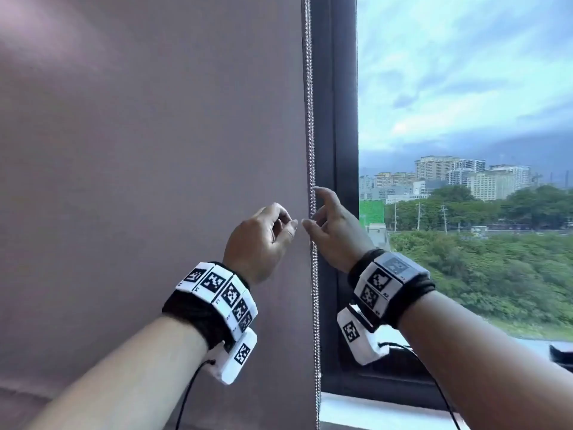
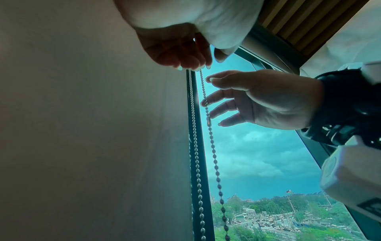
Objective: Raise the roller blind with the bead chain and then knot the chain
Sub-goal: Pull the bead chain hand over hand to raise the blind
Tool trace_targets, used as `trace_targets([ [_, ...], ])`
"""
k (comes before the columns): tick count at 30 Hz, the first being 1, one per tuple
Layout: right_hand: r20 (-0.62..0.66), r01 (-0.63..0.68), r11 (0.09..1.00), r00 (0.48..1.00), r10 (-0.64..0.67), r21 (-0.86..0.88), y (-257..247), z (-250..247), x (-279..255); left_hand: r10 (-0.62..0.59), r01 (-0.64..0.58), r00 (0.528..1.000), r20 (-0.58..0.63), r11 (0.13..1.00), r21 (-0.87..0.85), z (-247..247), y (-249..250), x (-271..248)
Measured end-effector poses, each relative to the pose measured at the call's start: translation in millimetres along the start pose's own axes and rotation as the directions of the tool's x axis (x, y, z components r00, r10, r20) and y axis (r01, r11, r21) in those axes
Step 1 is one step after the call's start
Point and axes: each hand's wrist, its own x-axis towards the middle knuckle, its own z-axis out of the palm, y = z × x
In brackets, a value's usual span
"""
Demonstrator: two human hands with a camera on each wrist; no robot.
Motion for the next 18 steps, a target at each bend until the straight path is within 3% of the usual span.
trace_targets([
  [8,-0.102,-0.124,0.974,0.984,0.144,0.187,-25.5,1.9,28.4,0.058,-0.062,0.997,-0.056,0.995,-0.074,-14.1,-14.8,3.4],
  [13,-0.01,-0.218,0.756,0.959,0.284,0.617,-35.0,5.3,36.8,0.069,-0.075,0.995,-0.078,0.994,-0.085,-17.1,-12.9,3.2],
  [18,0.012,-0.185,0.767,0.974,0.225,0.614,-30.3,7.2,28.5,0.023,-0.044,0.994,-0.108,0.98,-0.193,-12.6,-6.5,5.6],
])
